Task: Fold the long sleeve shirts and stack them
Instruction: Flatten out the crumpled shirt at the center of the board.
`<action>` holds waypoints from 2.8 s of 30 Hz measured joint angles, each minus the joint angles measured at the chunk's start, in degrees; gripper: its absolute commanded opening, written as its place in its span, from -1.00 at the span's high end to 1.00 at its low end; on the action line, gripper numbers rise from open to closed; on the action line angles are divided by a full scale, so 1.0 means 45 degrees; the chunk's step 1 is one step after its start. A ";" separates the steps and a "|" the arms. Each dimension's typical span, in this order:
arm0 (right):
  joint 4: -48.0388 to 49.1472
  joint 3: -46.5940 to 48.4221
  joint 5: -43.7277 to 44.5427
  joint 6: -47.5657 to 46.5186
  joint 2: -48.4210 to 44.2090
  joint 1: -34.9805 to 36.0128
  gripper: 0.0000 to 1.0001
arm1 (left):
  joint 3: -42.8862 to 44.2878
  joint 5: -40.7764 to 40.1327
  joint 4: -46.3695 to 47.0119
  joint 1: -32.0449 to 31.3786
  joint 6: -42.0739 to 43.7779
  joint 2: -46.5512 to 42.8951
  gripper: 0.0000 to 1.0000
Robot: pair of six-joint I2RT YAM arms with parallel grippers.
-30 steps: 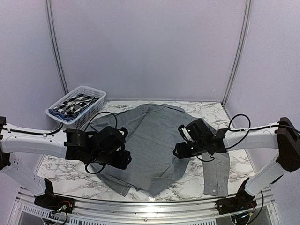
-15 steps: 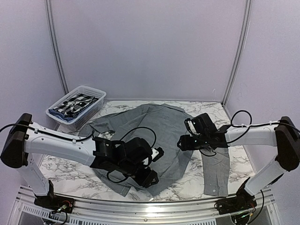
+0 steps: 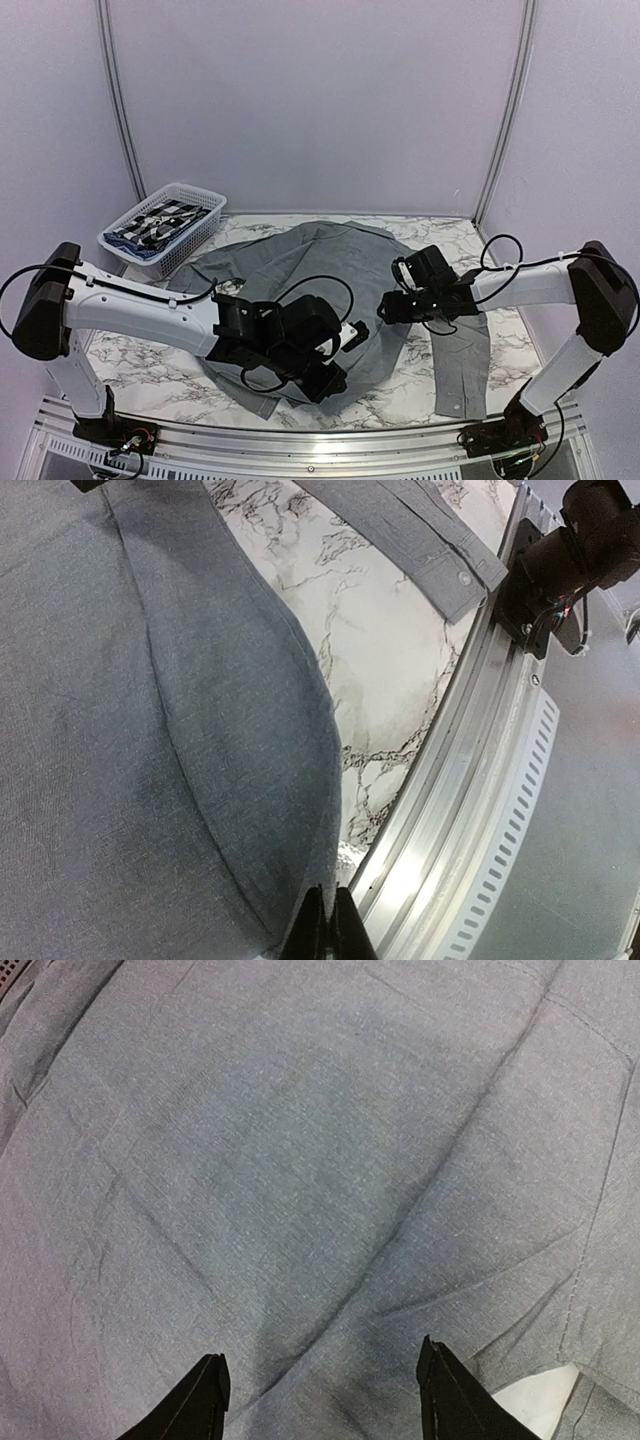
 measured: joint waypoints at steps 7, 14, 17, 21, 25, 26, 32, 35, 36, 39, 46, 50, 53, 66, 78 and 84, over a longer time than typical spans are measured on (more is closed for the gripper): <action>0.0243 0.0000 -0.0087 -0.0015 0.0588 -0.0219 -0.21 | -0.0005 0.0918 0.0005 0.0000 0.0102 -0.1069 1.00; 0.0491 0.0034 -0.0165 -0.0102 0.1141 -0.0452 -0.21 | -0.0121 0.1948 0.0078 0.0000 0.0155 -0.1763 1.00; 0.0646 0.0097 -0.0165 -0.0117 0.1273 -0.0471 -0.21 | -0.0219 0.2157 0.0068 0.0000 0.0170 -0.1763 0.69; 0.0889 0.0165 -0.0165 -0.0151 0.1443 -0.0525 -0.21 | -0.0233 0.2501 0.0073 -0.0005 0.0272 -0.1763 -0.12; 0.1005 0.0185 -0.0180 -0.0155 0.1501 -0.0690 -0.21 | -0.0238 0.2356 0.0053 0.0000 0.0262 -0.1763 -0.17; 0.1005 0.0180 -0.0185 -0.0155 0.1501 -0.0758 -0.22 | -0.0238 0.2210 0.0053 0.0029 0.0238 -0.1763 -0.17; 0.0763 0.0194 -0.0068 -0.0199 0.1409 -0.0976 -0.22 | -0.0520 0.0821 0.0058 0.0753 -0.0160 -0.1972 -0.09; 0.0631 0.0296 -0.0068 -0.0214 0.1409 -0.1185 -0.23 | -0.0767 0.0000 0.0058 0.1719 -0.0559 -0.1967 -0.09; 0.0593 0.0340 -0.0073 -0.0223 0.1409 -0.1331 -0.23 | -0.0850 -0.0223 0.0053 0.2030 -0.0695 -0.1943 -0.09; 0.0423 0.0520 -0.0058 -0.0257 0.1409 -0.1758 -0.24 | -0.0889 -0.0981 0.0068 0.2817 -0.0933 -0.1613 -0.08; -0.0107 0.1384 0.0180 -0.0389 0.1219 -0.2220 -0.24 | -0.0884 -0.2181 0.0058 0.4022 -0.1637 -0.0097 -0.05; -0.0204 0.2059 0.0049 -0.0452 0.1263 -0.2254 -0.23 | -0.0588 -0.2657 -0.0058 0.4381 -0.1894 0.0831 -0.03; -0.0223 0.2871 -0.0034 -0.0505 0.1656 -0.2254 -0.23 | -0.0092 -0.2798 -0.0092 0.4439 -0.2021 0.1593 -0.02; -0.0170 0.4668 -0.1234 -0.0573 0.4575 -0.3094 -0.22 | 0.0631 -0.2108 -0.0112 0.4420 -0.2715 0.2599 -0.01; -0.0457 0.6256 -0.1559 -0.0680 0.5916 -0.4221 -0.21 | 0.2220 -0.2953 -0.0534 0.5877 -0.2769 0.2317 -0.02; -0.0928 0.6606 -0.1637 -0.0913 0.5901 -0.4226 -0.21 | 0.4299 -0.4352 -0.0539 0.8145 -0.2569 0.2788 -0.01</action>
